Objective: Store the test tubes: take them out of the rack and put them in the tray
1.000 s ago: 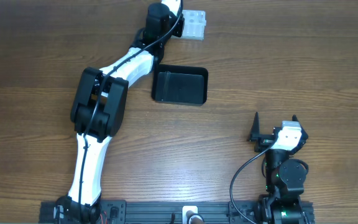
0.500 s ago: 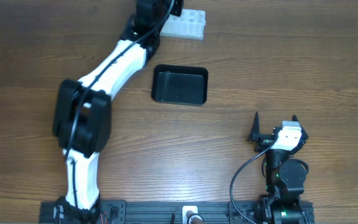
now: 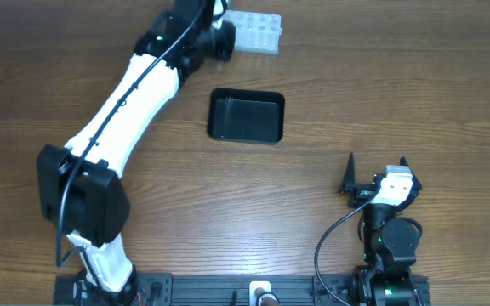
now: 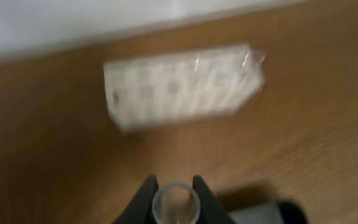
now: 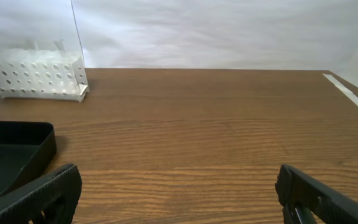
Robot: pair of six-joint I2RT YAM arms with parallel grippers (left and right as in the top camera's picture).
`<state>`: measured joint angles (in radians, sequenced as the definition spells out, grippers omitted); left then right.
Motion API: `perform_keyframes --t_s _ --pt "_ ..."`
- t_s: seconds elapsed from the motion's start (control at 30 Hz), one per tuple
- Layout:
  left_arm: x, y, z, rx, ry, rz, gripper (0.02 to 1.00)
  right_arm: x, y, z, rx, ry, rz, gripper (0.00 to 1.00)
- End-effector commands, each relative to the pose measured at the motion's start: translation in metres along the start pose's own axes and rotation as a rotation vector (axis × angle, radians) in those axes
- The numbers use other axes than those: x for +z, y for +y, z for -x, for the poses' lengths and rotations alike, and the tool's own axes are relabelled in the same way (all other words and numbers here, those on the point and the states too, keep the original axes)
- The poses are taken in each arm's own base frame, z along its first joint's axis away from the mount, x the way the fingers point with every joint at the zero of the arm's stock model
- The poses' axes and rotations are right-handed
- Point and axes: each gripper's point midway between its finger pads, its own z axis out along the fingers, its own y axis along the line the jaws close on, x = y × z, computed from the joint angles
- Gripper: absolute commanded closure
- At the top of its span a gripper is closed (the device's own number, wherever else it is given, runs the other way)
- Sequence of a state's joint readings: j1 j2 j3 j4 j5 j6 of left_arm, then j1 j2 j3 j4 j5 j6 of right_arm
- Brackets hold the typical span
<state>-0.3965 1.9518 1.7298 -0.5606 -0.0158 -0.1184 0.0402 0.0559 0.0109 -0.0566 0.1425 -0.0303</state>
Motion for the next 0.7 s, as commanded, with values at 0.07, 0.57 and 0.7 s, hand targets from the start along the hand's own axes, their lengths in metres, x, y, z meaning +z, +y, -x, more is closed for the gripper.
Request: perform_keyframes --t_s 0.07,0.57,0.7 --pt "0.035 0.003 -0.056 -0.129 0.189 0.026 0.976 0.000 -0.001 -0.002 -0.002 0.002 -0.010 0.007" --pt "0.069 -0.006 -0.117 -0.126 0.372 0.040 0.978 0.000 -0.001 -0.002 -0.002 0.002 -0.010 0.007" --pt "0.067 -0.008 -0.122 -0.121 0.394 0.042 0.978 0.000 -0.001 -0.002 -0.002 0.002 -0.010 0.009"
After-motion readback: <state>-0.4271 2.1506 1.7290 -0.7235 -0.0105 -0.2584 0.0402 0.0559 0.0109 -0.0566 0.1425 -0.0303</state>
